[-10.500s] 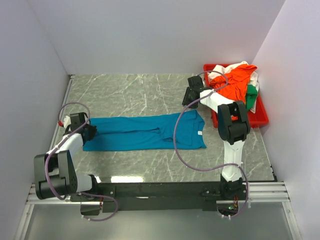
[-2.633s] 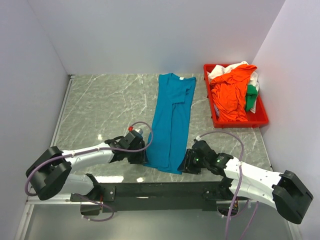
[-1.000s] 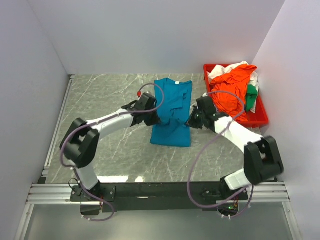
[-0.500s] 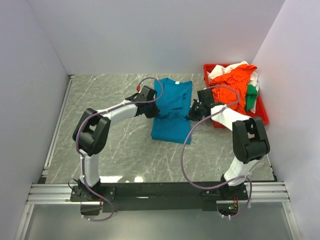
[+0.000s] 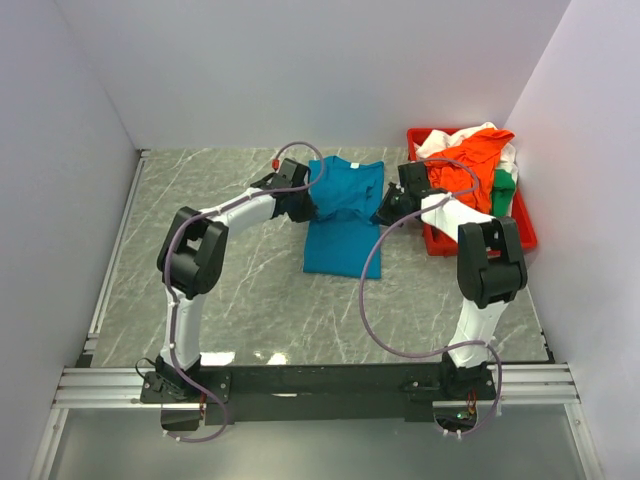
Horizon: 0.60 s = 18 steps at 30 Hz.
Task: Fold and stack the t-shirts
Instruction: Fold the tshirt
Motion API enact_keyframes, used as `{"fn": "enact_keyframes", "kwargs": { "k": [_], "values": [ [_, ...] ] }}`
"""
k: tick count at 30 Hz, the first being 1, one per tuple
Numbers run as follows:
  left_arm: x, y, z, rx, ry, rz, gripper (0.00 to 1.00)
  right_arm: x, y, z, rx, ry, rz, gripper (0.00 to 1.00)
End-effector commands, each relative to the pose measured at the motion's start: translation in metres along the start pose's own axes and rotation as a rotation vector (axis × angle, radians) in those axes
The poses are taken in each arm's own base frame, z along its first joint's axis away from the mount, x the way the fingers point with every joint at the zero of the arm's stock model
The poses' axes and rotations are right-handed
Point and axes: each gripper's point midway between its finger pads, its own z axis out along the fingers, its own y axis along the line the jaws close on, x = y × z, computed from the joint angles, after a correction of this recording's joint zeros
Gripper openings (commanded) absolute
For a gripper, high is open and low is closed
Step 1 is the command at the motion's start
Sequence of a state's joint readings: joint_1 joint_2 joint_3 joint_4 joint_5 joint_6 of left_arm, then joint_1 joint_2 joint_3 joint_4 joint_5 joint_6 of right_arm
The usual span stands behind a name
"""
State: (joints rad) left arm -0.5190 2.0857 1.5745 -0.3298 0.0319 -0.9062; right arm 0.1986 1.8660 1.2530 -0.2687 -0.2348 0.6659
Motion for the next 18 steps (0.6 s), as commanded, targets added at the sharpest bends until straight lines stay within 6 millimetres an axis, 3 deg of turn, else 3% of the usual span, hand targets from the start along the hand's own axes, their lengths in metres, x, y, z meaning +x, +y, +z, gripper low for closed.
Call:
{"fn": "enact_keyframes", "kwargs": {
  "k": [1, 3, 4, 7, 9, 12, 16, 18],
  "values": [
    [-0.02, -0.014, -0.004, 0.05, -0.025, 0.052, 0.25, -0.022, 0.007, -0.004, -0.018, -0.032, -0.016, 0.21],
    [-0.028, -0.013, -0.005, 0.052, -0.036, 0.053, 0.38, -0.03, 0.008, -0.01, -0.008, -0.056, -0.023, 0.41],
    [-0.036, -0.016, -0.011, 0.081, -0.05, 0.058, 0.47, -0.036, 0.01, -0.017, -0.001, -0.082, -0.03, 0.44],
    [-0.045, -0.02, -0.025, 0.11, -0.08, 0.067, 0.57, -0.044, 0.013, -0.033, 0.006, -0.127, -0.047, 0.49],
    [-0.046, -0.022, -0.036, 0.121, -0.093, 0.071, 0.57, -0.044, 0.014, -0.044, 0.003, -0.157, -0.052, 0.49],
    [-0.04, -0.021, -0.043, 0.134, -0.088, 0.062, 0.48, -0.026, 0.021, -0.044, 0.006, -0.156, -0.093, 0.49],
    [-0.02, -0.029, -0.035, 0.165, -0.042, 0.072, 0.16, -0.009, 0.044, -0.03, 0.004, -0.123, -0.158, 0.48],
    [-0.013, -0.033, -0.028, 0.178, -0.009, 0.082, 0.08, 0.0, 0.048, -0.016, 0.009, -0.085, -0.175, 0.47]
  ]
}}
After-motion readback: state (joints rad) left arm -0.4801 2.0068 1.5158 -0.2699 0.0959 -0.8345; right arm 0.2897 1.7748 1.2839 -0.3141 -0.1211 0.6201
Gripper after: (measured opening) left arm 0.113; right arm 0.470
